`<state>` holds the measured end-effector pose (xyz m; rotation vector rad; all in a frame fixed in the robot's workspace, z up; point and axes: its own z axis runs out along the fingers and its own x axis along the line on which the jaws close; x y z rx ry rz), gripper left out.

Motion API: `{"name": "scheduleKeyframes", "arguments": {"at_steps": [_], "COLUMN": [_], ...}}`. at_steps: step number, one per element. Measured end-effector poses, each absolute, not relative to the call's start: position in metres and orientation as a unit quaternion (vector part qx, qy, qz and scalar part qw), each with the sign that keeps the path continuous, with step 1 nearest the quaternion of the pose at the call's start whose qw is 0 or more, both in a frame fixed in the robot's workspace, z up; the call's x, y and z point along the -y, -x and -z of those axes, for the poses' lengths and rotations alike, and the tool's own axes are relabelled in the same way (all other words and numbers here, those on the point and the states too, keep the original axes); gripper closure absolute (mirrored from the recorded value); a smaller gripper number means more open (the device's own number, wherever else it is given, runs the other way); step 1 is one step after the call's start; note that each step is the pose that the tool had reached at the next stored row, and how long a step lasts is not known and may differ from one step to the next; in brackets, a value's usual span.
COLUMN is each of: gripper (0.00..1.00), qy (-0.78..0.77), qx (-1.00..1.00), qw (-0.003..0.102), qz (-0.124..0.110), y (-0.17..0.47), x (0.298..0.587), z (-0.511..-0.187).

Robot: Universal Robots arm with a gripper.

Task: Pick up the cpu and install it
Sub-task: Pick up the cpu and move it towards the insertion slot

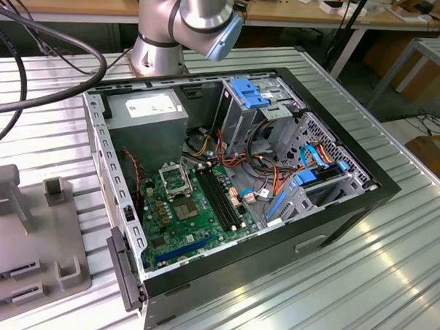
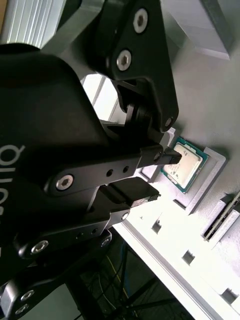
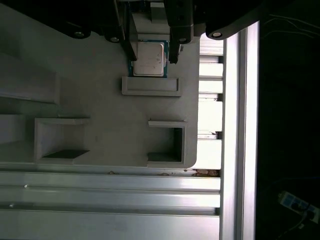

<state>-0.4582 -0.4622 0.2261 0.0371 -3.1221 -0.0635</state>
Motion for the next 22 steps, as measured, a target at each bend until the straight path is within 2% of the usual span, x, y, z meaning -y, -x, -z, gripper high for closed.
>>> {"name": "scheduleKeyframes", "arguments": {"at_steps": [8,9,10,11,18,19,20,21,22], "gripper": [0.62,0.36,0.36,0.36,0.36,0.38,0.44,0.44,0.51], "qy": [-0.012,-0.010,-0.008,-0.008,-0.008,-0.008,-0.008,-0.008,-0.008], "qx": [1.000,1.000,1.000,1.000,1.000,1.000,1.000,1.000,1.000], "qw": [0.009,0.016,0.022,0.022,0.023,0.023,0.023,0.023,0.023], "qz": [0.020,0.020,0.021,0.013,0.012,0.012,0.012,0.012,0.012], "y": [0.458,0.453,0.449,0.449,0.449,0.449,0.449,0.449,0.449], "x": [0.462,0.462,0.459,0.459,0.459,0.459,0.459,0.459,0.459], "z": [-0.224,-0.209,-0.190,-0.190,-0.189,-0.189,-0.189,-0.189,-0.189]}}
